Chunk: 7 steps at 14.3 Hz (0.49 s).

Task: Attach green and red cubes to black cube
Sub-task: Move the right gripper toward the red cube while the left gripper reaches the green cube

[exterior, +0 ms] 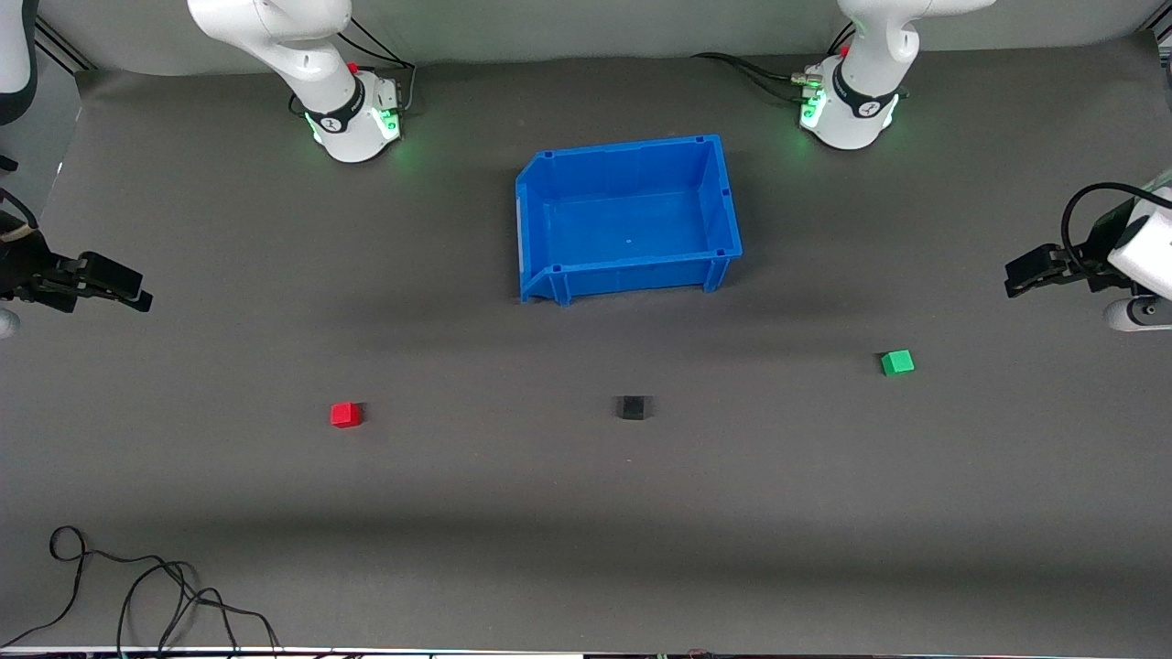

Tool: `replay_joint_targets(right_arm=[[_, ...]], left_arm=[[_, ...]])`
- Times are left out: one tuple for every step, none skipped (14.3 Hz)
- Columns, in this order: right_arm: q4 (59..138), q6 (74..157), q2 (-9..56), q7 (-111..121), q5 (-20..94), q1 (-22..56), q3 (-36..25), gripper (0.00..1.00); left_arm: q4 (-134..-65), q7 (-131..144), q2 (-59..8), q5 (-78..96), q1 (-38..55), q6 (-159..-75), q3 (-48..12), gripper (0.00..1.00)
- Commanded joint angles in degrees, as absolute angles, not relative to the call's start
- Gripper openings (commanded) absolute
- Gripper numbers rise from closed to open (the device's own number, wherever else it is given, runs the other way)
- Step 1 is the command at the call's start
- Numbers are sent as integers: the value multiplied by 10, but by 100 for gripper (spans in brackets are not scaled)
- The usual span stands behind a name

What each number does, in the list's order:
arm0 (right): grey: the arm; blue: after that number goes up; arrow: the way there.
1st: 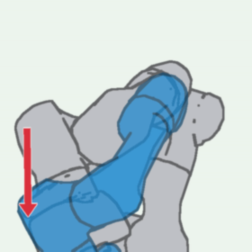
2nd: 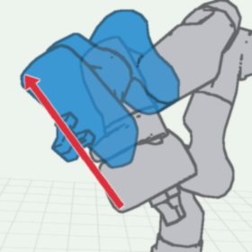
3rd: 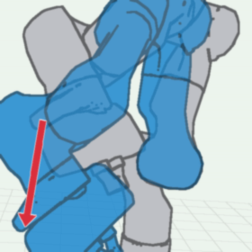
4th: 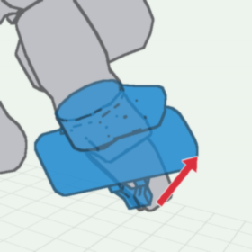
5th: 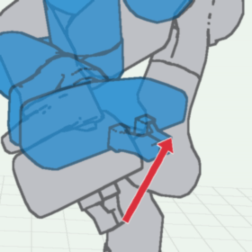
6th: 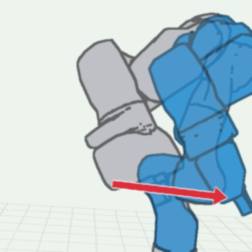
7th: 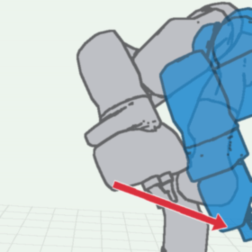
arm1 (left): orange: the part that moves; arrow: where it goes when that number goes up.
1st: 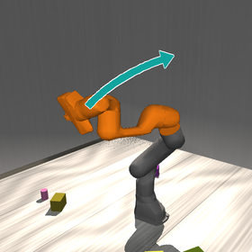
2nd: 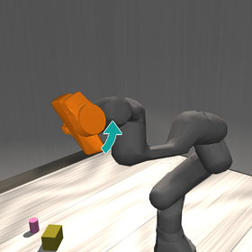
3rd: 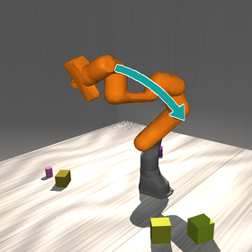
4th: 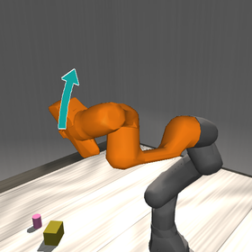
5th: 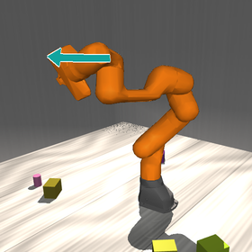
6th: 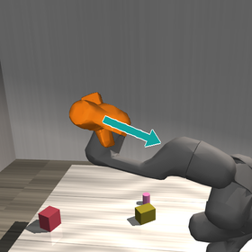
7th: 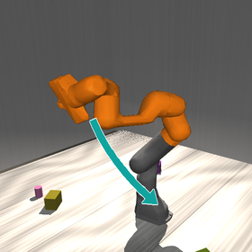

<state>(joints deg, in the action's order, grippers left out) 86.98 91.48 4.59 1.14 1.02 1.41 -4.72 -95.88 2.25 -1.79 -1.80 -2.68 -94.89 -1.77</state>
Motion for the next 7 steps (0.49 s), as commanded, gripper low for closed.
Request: replay_joint_targets(right_arm=[[881,915,33,18,18,14,-46,100],[880,915,33,18,18,14,-46,100],[880,915,34,18,18,14,-46,100],[880,915,34,17,18,14,-46,100],[880,915,34,17,18,14,-46,100],[879,915,34,17,18,14,-46,100],[879,914,34,14,18,15,-46,100]], left_arm=[[-960,11,-18,-6,-25,-947,-9,100],[-960,12,-17,-5,-25,-946,-9,100],[-960,12,-18,-5,-25,-945,-9,100],[-959,12,-21,-5,-24,-945,-10,100],[-959,12,-23,-4,-25,-945,-10,100],[-959,13,-25,-4,-24,-947,-10,100],[-960,15,-26,5,-25,-951,-9,100]])
